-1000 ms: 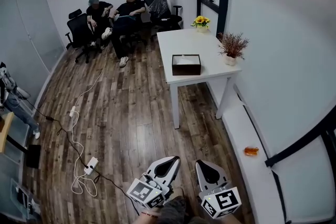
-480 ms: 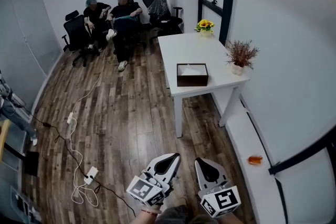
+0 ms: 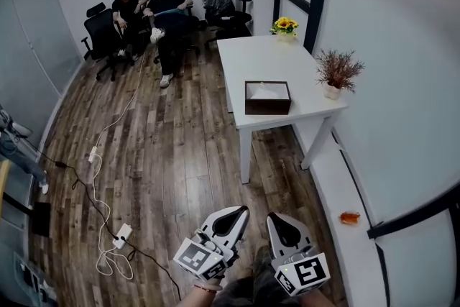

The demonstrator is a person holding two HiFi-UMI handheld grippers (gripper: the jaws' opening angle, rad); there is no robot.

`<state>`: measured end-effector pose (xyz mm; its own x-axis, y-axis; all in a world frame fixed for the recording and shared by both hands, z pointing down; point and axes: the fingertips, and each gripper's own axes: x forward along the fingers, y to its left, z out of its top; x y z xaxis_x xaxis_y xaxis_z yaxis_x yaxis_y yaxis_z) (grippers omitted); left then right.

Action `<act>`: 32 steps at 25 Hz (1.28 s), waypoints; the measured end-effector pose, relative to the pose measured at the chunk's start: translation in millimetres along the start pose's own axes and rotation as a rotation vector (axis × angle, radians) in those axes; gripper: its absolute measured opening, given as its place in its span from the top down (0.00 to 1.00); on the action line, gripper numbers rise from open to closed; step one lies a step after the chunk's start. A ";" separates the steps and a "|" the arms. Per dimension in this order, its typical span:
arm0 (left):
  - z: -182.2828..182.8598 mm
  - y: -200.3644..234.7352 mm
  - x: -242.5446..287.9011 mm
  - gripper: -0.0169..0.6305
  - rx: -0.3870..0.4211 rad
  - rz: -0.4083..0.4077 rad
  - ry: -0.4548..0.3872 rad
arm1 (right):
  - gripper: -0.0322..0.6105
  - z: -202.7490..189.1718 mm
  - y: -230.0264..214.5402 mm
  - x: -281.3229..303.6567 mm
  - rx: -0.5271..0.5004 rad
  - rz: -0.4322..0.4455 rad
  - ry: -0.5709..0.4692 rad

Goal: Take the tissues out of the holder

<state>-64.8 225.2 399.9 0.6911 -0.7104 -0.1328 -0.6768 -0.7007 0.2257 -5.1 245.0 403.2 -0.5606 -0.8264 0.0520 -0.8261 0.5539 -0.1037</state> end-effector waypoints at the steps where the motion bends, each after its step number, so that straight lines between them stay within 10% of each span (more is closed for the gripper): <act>1: -0.2 2.3 3.0 0.96 0.003 -0.002 -0.001 | 0.94 0.4 -2.3 4.1 0.001 -0.001 0.000; 32: 2.2 107.8 169.9 0.96 0.050 0.014 0.002 | 0.94 16.5 -152.3 139.2 -0.012 -0.029 0.009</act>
<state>-20.9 28.8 399.6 0.6822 -0.7198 -0.1280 -0.6981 -0.6934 0.1787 43.6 43.9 409.8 -0.5372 -0.8410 0.0640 -0.8424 0.5312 -0.0900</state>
